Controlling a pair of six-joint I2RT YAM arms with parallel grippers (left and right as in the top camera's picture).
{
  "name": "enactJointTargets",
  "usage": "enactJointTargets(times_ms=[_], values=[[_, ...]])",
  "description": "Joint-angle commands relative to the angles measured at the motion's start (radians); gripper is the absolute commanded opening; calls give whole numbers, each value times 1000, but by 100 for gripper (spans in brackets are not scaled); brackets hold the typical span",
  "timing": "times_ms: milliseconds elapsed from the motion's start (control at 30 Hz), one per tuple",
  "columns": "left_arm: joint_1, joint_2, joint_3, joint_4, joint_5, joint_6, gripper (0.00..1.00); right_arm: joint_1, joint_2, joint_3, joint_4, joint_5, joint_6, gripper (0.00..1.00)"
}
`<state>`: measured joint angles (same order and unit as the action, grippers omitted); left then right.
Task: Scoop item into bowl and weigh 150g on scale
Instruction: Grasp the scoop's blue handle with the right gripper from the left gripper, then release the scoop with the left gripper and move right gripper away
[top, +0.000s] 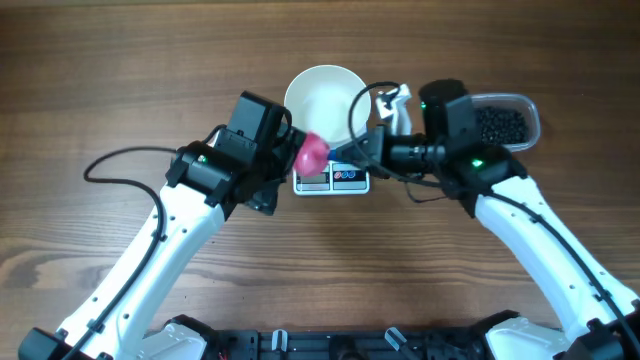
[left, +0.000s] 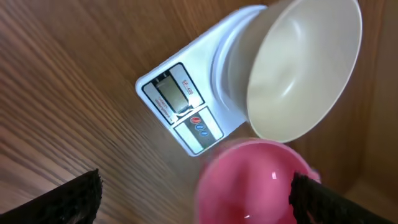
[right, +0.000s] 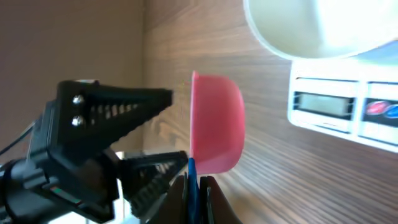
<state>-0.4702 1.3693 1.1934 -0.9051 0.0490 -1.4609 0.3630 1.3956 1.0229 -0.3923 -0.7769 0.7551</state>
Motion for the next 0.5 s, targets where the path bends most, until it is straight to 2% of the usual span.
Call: enactJointTargets(times_ms=[0,100,467], values=[[3,-51,3,4,-21,273,100,-81,-76,13,-70,-1,-123,4],[3,-61,3,-1,-17,362,100,-147,-103,13,-159,-1,-203,4],[0,-60,3,-17,2,437,100,-227,-104,13,-289,-34,-312,4]])
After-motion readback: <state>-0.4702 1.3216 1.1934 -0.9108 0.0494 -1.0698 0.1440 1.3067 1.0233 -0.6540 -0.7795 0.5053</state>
